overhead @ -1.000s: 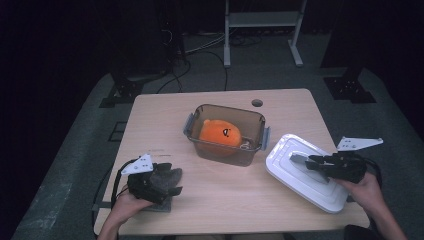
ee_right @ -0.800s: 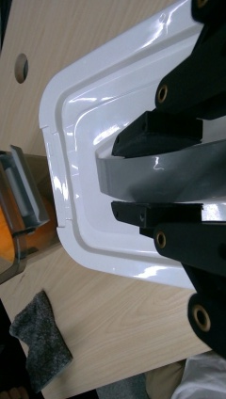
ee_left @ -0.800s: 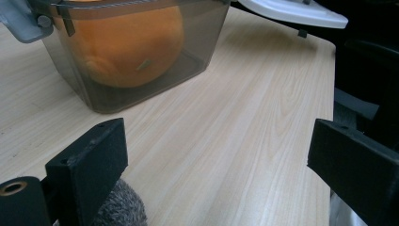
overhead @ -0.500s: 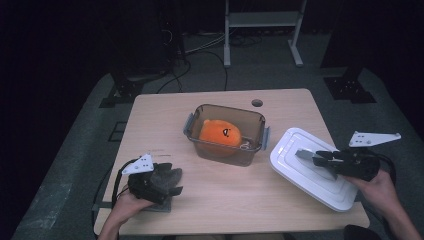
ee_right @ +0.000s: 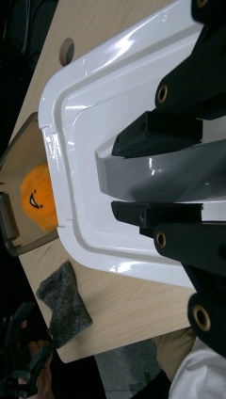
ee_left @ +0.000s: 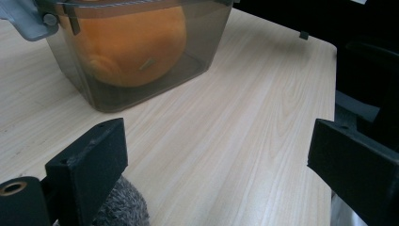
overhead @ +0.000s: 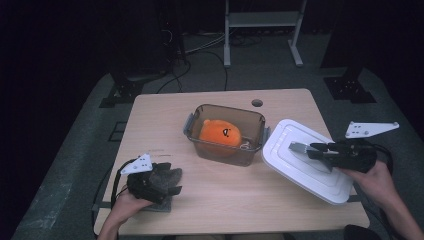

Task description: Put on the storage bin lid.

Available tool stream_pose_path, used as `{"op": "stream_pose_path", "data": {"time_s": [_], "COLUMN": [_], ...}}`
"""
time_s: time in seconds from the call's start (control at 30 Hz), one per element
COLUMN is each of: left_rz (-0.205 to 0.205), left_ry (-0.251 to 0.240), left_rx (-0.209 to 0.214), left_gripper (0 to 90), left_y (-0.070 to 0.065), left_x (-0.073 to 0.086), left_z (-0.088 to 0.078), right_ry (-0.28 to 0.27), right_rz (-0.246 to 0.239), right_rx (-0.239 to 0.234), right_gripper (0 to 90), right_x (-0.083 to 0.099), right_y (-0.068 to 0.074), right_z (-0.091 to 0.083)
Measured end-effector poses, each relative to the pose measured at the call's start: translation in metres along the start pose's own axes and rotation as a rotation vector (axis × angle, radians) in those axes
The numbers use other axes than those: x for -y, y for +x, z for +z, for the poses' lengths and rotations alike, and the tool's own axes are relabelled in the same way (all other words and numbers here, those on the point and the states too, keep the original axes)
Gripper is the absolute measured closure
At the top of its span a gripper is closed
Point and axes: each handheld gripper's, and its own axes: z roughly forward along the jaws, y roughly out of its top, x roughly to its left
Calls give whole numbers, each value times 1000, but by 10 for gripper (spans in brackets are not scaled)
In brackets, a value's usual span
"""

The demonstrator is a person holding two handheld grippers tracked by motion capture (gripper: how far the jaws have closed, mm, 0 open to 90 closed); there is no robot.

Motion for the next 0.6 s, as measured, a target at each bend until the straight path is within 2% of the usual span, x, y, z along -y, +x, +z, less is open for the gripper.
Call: {"op": "stream_pose_path", "data": {"time_s": [0.6], "left_rz": [-2], "left_ry": [-5], "left_rx": [-3], "left_gripper": [47], "left_y": [0], "left_x": [1], "left_z": [-2], "right_ry": [-6], "right_rz": [-78], "right_rx": [-67], "right_gripper": [665], "right_x": [-55], "right_y": [6], "right_z": [29]}}
